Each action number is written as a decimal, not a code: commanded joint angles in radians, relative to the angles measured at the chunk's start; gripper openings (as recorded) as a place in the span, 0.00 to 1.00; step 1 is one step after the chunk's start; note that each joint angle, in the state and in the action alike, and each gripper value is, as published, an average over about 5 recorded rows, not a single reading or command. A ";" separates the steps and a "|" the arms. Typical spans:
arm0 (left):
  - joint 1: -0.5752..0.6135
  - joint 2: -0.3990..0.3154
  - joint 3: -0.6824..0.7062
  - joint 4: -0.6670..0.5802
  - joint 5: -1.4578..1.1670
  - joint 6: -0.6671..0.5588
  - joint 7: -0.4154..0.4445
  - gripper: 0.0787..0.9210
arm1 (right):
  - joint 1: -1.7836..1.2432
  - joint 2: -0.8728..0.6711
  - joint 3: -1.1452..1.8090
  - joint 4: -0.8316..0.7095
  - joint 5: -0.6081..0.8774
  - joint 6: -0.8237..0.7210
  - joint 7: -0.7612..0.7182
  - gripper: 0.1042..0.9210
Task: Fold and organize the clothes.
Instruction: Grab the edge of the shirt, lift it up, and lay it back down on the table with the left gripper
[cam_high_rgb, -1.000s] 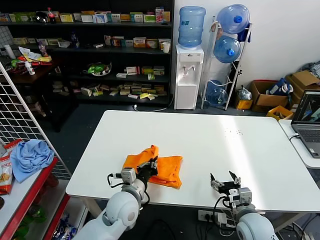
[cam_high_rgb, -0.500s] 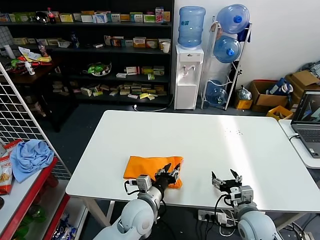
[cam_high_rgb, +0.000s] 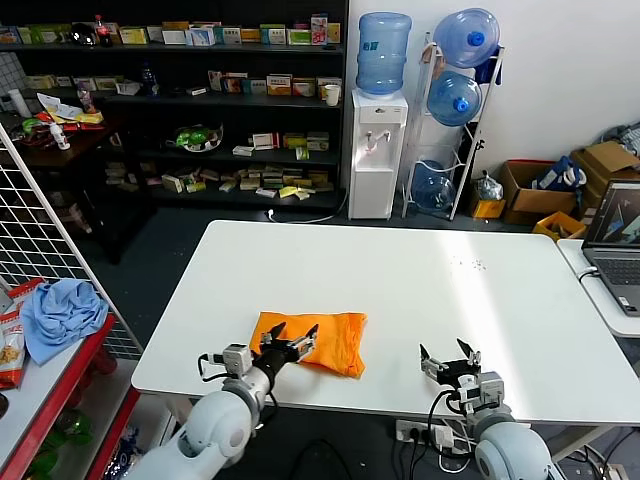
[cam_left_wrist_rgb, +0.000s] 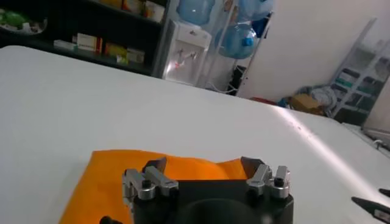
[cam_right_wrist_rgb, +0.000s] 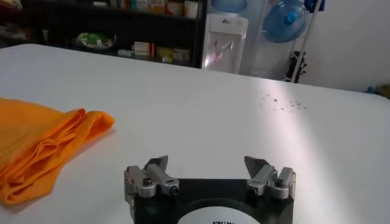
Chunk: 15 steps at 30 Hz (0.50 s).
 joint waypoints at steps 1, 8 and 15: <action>-0.015 0.118 -0.136 0.103 -0.045 0.110 0.122 0.88 | -0.006 -0.008 0.003 0.002 0.002 0.002 -0.006 0.88; -0.030 0.097 -0.158 0.158 -0.094 0.157 0.178 0.88 | -0.009 -0.014 0.008 -0.001 0.008 0.003 -0.012 0.88; -0.042 0.069 -0.148 0.192 -0.098 0.166 0.206 0.88 | -0.009 -0.021 0.012 -0.001 0.014 0.002 -0.012 0.88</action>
